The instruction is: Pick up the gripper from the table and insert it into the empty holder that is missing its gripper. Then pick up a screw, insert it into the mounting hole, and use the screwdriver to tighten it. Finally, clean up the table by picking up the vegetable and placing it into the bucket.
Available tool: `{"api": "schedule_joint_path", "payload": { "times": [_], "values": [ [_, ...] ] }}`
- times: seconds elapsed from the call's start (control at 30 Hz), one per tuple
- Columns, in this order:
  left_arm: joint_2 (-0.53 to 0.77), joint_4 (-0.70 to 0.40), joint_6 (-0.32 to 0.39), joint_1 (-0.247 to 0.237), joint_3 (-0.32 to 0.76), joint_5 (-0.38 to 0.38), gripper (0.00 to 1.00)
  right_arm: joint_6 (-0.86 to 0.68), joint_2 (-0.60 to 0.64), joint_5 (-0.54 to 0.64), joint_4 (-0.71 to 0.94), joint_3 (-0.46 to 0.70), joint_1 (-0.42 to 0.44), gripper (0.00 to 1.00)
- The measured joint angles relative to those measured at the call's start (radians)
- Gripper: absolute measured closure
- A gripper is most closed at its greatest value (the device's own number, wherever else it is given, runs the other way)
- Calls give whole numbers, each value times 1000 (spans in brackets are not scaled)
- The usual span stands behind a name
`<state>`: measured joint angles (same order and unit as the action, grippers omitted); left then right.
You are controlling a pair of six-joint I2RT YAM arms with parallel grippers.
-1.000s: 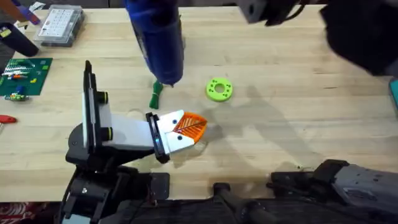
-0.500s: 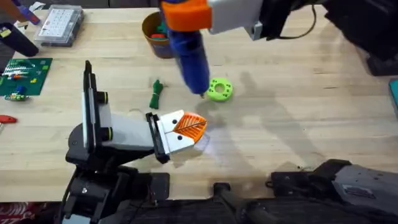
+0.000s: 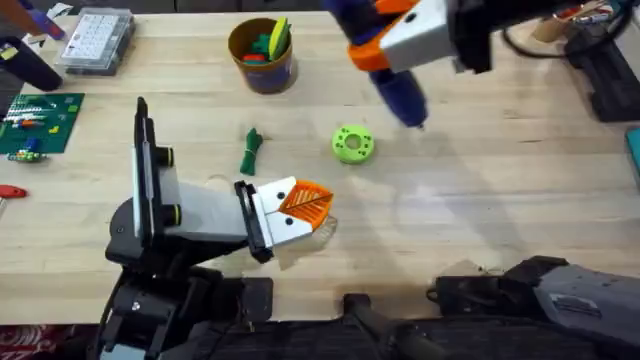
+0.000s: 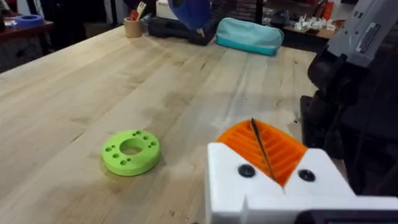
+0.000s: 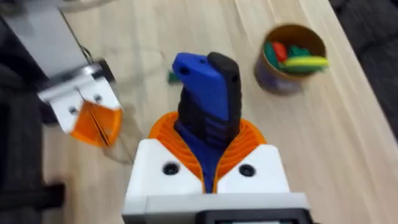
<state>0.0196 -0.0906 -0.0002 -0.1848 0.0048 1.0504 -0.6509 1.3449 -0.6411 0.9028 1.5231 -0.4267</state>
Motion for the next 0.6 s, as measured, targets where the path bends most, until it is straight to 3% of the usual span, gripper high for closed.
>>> {"api": "schedule_joint_path", "payload": {
  "times": [0.37,0.6],
  "values": [
    [0,0,0,0,0,0,988,-194,12,389,244,45,0,957],
    [0,0,0,0,0,0,988,-233,150,576,272,49,0,956]
  ]
}}
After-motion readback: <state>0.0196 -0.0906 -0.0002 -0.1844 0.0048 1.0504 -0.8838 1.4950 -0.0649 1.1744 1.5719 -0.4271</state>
